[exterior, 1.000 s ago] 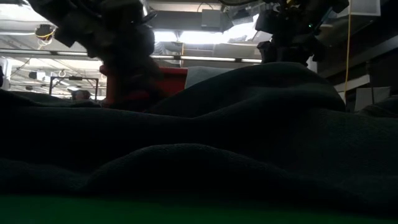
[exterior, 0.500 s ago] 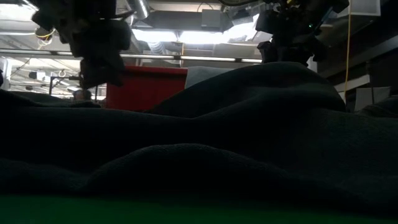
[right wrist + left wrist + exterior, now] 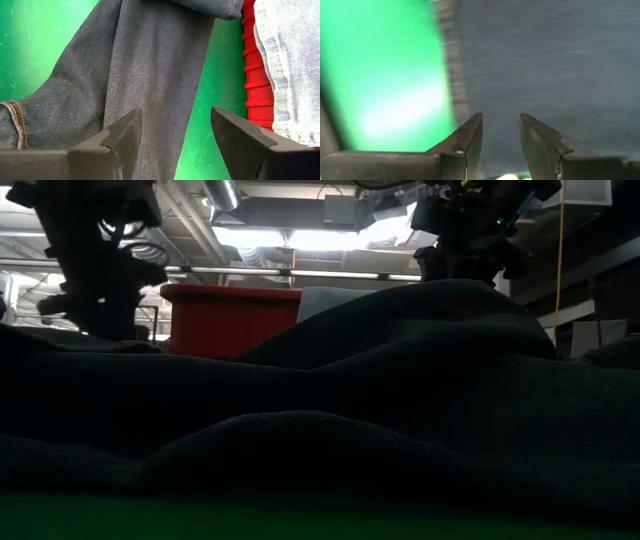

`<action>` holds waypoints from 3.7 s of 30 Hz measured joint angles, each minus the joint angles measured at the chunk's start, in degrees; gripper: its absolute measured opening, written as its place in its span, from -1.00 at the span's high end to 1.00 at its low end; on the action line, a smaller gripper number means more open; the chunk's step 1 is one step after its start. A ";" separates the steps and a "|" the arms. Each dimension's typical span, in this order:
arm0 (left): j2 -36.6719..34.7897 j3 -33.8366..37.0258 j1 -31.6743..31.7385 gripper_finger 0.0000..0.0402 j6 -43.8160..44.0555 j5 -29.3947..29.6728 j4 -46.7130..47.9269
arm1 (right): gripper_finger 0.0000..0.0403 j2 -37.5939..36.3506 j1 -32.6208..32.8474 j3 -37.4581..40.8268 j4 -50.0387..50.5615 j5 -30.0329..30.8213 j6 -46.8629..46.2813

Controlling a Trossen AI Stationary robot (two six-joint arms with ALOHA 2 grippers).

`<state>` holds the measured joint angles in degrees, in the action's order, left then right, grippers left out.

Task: Fold Laundry from Bin
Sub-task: Fold the dark blue pants

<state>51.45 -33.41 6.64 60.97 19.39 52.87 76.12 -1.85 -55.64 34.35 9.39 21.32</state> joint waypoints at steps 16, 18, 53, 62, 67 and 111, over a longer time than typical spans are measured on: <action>9.27 0.00 2.86 0.39 0.56 2.15 0.04 | -0.18 0.00 0.00 0.00 -0.50 0.00 0.00; 10.64 0.00 2.86 0.39 0.60 1.36 0.05 | -0.18 0.00 -0.02 0.00 -0.46 0.00 0.00; 24.47 4.16 5.94 0.39 -1.54 0.91 -8.63 | -0.18 0.00 0.00 0.00 0.01 0.00 0.00; 24.64 4.50 6.03 0.63 -2.64 0.40 -12.75 | -0.18 0.00 0.00 0.00 0.02 0.00 0.00; 24.66 4.50 6.00 0.93 -2.87 0.48 -13.34 | -0.18 0.00 0.00 0.00 0.02 0.00 0.02; 20.29 -16.59 -10.31 1.00 -28.68 -3.87 -42.78 | -0.18 5.14 -0.07 0.03 -45.68 0.11 -17.18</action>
<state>71.75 -50.00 -3.67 32.29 15.52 10.08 81.25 -1.91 -55.61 -11.34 9.50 4.14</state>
